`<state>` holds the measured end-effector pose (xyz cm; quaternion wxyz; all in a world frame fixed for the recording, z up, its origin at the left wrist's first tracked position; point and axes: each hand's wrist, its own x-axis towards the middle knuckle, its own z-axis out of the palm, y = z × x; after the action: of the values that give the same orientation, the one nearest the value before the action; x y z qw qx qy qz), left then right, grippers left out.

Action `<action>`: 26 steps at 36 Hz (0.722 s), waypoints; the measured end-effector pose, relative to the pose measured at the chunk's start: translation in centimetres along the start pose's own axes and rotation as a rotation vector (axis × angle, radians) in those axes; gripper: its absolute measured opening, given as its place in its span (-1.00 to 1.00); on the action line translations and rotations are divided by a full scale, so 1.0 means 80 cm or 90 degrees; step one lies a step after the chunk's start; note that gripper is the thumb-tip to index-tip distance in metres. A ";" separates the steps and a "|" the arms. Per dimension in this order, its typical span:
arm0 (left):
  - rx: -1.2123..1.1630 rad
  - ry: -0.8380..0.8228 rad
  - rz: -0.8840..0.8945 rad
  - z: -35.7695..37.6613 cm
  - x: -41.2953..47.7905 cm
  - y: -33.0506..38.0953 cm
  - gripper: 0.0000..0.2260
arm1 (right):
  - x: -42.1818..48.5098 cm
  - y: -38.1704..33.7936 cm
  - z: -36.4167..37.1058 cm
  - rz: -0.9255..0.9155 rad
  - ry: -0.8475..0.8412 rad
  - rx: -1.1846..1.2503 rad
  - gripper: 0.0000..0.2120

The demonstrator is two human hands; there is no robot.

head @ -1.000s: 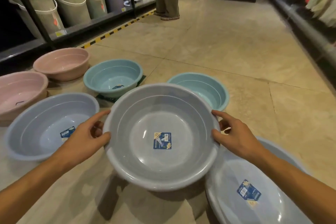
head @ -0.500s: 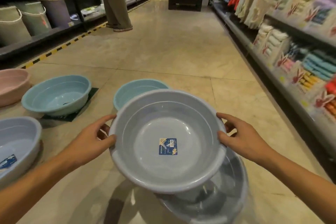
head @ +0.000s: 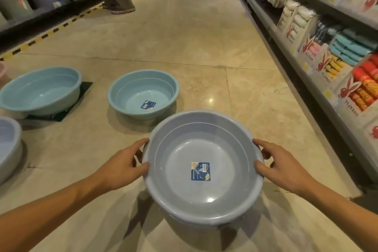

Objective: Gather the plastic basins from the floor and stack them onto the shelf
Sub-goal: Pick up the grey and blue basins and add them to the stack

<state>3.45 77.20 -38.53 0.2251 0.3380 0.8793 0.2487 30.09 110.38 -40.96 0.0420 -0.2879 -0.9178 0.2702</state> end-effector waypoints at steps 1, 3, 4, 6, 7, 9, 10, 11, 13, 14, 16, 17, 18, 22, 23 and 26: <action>0.004 -0.005 -0.001 0.004 0.001 0.001 -0.39 | 0.001 0.005 0.004 0.000 -0.009 -0.011 -0.39; 0.007 -0.015 -0.004 0.013 0.001 0.004 -0.39 | 0.003 0.013 0.012 0.002 -0.027 -0.033 -0.38; 0.007 -0.020 -0.007 0.016 0.001 0.005 -0.39 | 0.004 0.017 0.017 0.001 -0.033 -0.044 -0.37; 0.020 -0.029 -0.009 0.021 0.001 0.006 -0.38 | 0.004 0.022 0.024 0.003 -0.044 -0.058 -0.37; 0.030 -0.034 -0.010 0.022 0.002 0.004 -0.37 | 0.004 0.024 0.027 0.004 -0.051 -0.062 -0.37; 0.039 -0.041 -0.019 0.024 0.004 0.000 -0.36 | 0.001 0.025 0.031 -0.001 -0.061 -0.070 -0.36; 0.040 -0.045 -0.024 0.025 0.006 -0.002 -0.36 | 0.000 0.027 0.033 -0.005 -0.062 -0.079 -0.35; 0.042 -0.051 -0.027 0.026 0.008 -0.004 -0.36 | -0.001 0.027 0.034 -0.007 -0.064 -0.088 -0.35; 0.049 -0.061 -0.025 0.029 0.009 -0.004 -0.36 | -0.001 0.026 0.036 -0.005 -0.067 -0.104 -0.36; 0.052 -0.063 -0.023 0.030 0.009 -0.003 -0.36 | -0.001 0.026 0.036 -0.003 -0.068 -0.111 -0.36; 0.058 -0.058 -0.022 0.033 0.008 0.000 -0.37 | -0.002 0.025 0.037 -0.004 -0.074 -0.123 -0.36; 0.062 -0.057 -0.021 0.035 0.008 0.002 -0.37 | -0.003 0.024 0.038 -0.005 -0.077 -0.129 -0.37; 0.068 -0.057 -0.020 0.037 0.007 0.005 -0.38 | -0.003 0.023 0.039 -0.005 -0.080 -0.135 -0.37; 0.085 -0.064 -0.020 0.039 0.006 0.009 -0.38 | -0.004 0.020 0.040 -0.005 -0.090 -0.159 -0.36; 0.087 -0.064 -0.021 0.039 0.006 0.009 -0.38 | -0.003 0.020 0.040 -0.005 -0.091 -0.162 -0.36; 0.090 -0.062 -0.023 0.041 0.008 0.006 -0.38 | -0.002 0.019 0.040 -0.005 -0.091 -0.166 -0.35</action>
<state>5.11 78.93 -40.93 0.2478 0.3490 0.8885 0.1655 30.24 109.84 -44.50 -0.0605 -0.2674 -0.9469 0.1682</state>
